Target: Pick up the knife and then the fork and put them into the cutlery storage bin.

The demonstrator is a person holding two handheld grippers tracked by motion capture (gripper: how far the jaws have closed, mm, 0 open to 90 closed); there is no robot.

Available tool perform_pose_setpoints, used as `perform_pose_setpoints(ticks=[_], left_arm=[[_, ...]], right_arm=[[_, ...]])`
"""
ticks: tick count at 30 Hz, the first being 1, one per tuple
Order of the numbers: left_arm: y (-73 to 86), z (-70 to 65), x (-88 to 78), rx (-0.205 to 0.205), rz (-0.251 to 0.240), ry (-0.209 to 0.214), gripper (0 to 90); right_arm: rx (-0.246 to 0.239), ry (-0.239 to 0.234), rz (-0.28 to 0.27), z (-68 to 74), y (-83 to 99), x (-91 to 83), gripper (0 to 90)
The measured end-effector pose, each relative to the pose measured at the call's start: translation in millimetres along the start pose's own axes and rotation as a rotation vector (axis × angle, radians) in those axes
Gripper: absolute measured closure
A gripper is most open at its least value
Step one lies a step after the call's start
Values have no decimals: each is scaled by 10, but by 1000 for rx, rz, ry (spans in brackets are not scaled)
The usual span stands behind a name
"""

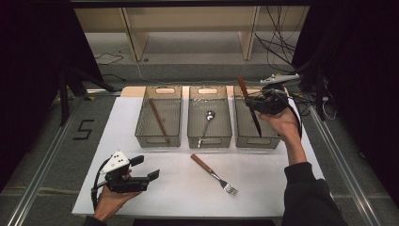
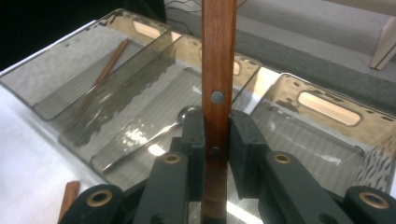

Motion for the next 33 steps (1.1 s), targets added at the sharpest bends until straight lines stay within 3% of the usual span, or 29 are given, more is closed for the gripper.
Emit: perform_pose_setpoints(ticks=[12, 24, 33], left_arm=[[-4, -2, -5, 2, -2, 2, 155], [-3, -5, -6, 5, -2, 2, 155], [-1, -7, 3, 3, -3, 3, 155]], right_arm=[[84, 70, 14, -325, 36, 206, 778], [126, 117, 48, -520, 160, 345, 777], [165, 131, 92, -600, 363, 459, 776]])
Point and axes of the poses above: each handheld gripper's, and its own axes: x roughly forward along the jaws, y roughly out of its underside, z roughly to its left, the point moved 10 cm from there along x, roughly forward along the jaws, and after that the axes turned 4 degrees about y, right-handed, at the moved point
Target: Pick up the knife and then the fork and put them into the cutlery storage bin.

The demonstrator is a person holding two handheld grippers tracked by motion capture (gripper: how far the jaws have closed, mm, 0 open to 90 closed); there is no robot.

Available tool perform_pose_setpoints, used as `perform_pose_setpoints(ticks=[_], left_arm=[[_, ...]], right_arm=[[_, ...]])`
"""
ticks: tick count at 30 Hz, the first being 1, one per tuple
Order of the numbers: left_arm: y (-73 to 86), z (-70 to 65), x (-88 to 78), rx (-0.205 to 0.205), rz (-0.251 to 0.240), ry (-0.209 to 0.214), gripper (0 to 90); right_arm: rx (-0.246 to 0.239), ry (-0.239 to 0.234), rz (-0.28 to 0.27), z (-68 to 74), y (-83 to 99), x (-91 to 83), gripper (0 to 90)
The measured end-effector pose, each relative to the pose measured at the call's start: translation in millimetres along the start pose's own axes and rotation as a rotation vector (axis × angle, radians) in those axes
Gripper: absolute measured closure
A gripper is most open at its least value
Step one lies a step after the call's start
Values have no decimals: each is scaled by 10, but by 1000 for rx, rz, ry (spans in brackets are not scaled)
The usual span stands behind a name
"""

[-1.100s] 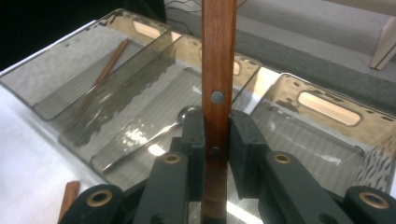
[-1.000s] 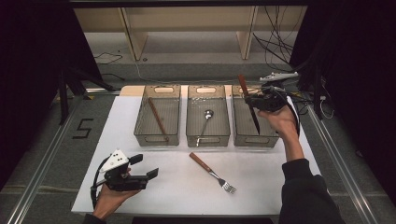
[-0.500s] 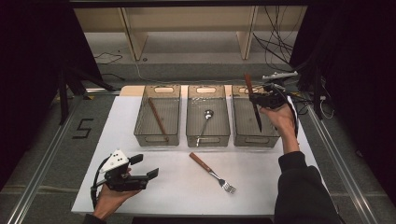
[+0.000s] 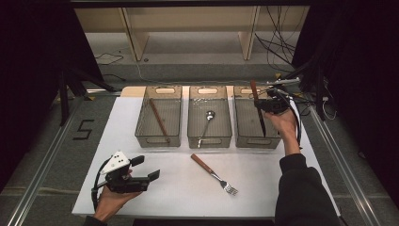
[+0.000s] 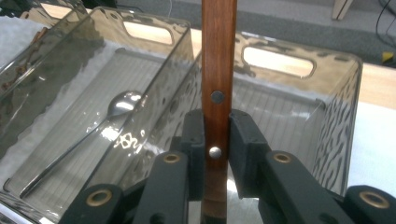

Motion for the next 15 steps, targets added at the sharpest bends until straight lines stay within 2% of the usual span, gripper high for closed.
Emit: perform_pose_setpoints(ticks=[5, 13, 15], left_arm=[[2, -10, 5, -1, 2, 1, 155], [1, -5, 1, 1, 2, 0, 155], [2, -5, 2, 1, 2, -1, 155]], right_arm=[[13, 7, 2, -20, 44, 24, 776], [53, 23, 46, -64, 182, 111, 762], [53, 36, 62, -75, 212, 134, 703]])
Point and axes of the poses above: each handheld gripper's, and its own axes: x roughly forward along the jaws, y roughly out of its underside, z roughly to its left, the point moved 10 cm from there along x, roughly forward along the jaws, and after that the axes turned 4 degrees about y, right-handed, at the moved point
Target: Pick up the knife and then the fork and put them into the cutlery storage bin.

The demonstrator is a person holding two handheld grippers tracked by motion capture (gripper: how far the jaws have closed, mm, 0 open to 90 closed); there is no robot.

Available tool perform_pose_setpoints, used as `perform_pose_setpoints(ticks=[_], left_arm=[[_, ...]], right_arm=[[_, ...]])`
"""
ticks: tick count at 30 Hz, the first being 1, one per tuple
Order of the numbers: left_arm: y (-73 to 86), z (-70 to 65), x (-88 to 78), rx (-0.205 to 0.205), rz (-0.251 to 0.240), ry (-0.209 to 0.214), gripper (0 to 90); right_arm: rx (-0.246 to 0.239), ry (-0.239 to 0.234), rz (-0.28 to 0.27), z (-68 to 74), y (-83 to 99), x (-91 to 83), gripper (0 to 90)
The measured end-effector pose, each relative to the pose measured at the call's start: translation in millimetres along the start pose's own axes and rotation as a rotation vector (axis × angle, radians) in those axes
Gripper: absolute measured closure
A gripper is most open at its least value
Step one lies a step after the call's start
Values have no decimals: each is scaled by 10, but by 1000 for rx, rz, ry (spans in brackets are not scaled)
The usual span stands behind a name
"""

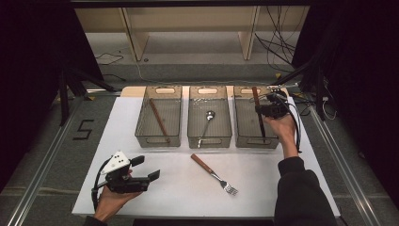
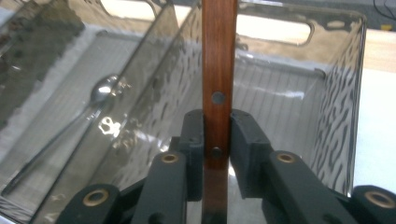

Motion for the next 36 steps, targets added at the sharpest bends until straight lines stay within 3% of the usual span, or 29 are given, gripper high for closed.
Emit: perform_pose_setpoints(ticks=[4, 11, 22, 27, 36], left_arm=[[0, 1, 0, 0, 0, -1, 155], [0, -1, 2, -2, 1, 1, 155], [-4, 8, -4, -2, -2, -1, 155], [0, 13, -11, 1, 0, -2, 155], [-24, 26, -33, -9, -22, -9, 155]], right_arm=[[2, 12, 0, 13, -17, -15, 606], [-20, -21, -47, 160, -107, -169, 501], [-78, -125, -63, 664, -101, -432, 226], [-117, -151, -66, 868, -74, -518, 180], [-178, -207, -70, 1176, 47, -601, 179]])
Point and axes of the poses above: each handheld gripper's, and its own axes: x roughly forward along the jaws, y roughly out of its underside, z roughly to its left, the point moved 10 cm from there along x, roughly forward along the jaws, and after that the axes turned 4 degrees about y, right-handed, at the moved point
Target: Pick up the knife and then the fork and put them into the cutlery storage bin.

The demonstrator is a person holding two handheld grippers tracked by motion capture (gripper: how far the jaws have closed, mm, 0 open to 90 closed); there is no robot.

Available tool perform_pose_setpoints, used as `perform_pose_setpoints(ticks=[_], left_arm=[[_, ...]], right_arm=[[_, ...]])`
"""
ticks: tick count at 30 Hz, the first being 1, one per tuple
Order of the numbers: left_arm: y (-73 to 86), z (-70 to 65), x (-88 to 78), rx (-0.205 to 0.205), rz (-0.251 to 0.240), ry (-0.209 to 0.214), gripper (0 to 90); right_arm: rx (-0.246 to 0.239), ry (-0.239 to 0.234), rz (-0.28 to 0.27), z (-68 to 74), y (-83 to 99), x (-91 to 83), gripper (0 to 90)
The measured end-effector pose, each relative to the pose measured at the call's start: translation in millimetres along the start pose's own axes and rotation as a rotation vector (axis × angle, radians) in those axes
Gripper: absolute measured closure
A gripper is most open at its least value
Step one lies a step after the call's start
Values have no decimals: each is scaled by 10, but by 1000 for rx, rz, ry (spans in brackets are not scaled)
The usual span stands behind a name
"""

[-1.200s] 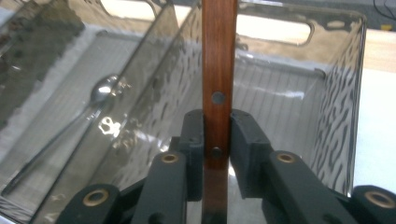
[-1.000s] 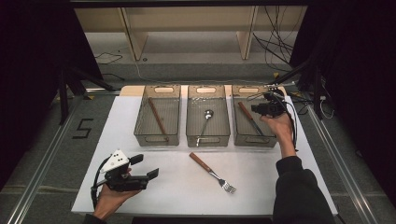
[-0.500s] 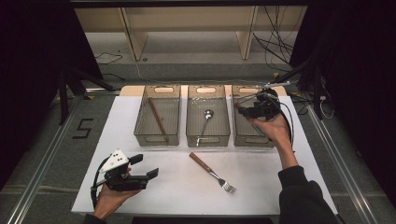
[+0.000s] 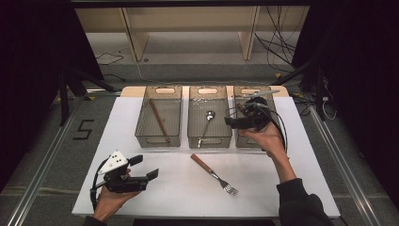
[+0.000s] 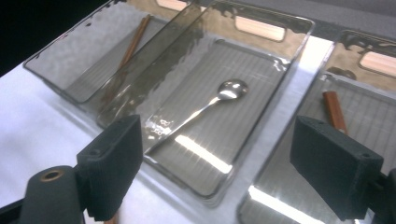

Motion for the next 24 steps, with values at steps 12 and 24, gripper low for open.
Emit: perform_pose_setpoints(ticks=[12, 24], left_arm=[[-1, -4, -17, 2, -4, 1, 155], [8, -19, -17, 3, -2, 3, 155]], right_arm=[[-49, -48, 29, 348, 165, 59, 185], [-100, -91, 109, 657, 443, 218, 201]])
Point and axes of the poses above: each handheld gripper's, and its own axes: x roughly forward along the jaws, y roughly out of its underside, z roughly to its left, the point moved 10 cm from there along x, roughly forward along the jaws, and after that the axes turned 4 degrees about y, right-handed, at the moved point
